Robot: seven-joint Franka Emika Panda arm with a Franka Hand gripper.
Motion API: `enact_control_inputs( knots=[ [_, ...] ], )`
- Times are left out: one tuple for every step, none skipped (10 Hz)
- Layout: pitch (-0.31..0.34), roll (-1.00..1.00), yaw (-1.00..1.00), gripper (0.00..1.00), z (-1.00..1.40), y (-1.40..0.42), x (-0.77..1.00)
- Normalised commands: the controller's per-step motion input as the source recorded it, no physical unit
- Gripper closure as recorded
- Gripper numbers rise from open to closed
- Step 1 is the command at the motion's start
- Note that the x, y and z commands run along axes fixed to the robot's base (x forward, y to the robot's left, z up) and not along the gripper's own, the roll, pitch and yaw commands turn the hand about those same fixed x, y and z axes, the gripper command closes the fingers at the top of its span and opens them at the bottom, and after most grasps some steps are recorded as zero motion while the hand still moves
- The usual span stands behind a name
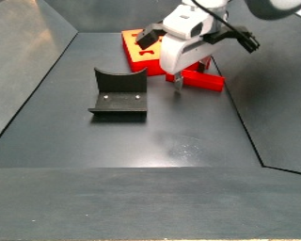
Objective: Pick up the arch object. Move up. Place the arch object on the fixture. Regrasp the arch object. Move to above the board. Insert the arch object.
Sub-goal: Pick up the arch object.
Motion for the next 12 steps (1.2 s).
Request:
enact_control_inputs(
  knots=[
    [-0.199,0.17,0.15,0.0,-0.07,0.0,0.09],
    [-0.206,0.26,0.25,0.0,-0.03,0.0,0.07],
    [-0.121,0.48,0.07,0.0,-0.21,0.0,0.0],
    [0.0,0.5,0.0,0.0,-0.22,-0.08,0.0],
    [-0.003,0.0,-0.07,0.0,0.0,0.0,-0.05],
    [0.0,0.0,0.0,0.0,0.0,0.0,0.0],
    [0.0,0.0,0.0,1.0,0.0,0.0,0.0],
    [0.0,0.0,0.0,1.0,0.0,0.0,0.0],
    [0.0,0.0,0.0,1.0,0.0,0.0,0.0],
    [0.0,0.0,0.0,1.0,0.0,0.0,0.0],
    [0.0,0.0,0.0,1.0,0.0,0.0,0.0],
    [0.0,0.0,0.0,1.0,0.0,0.0,0.0]
  ],
)
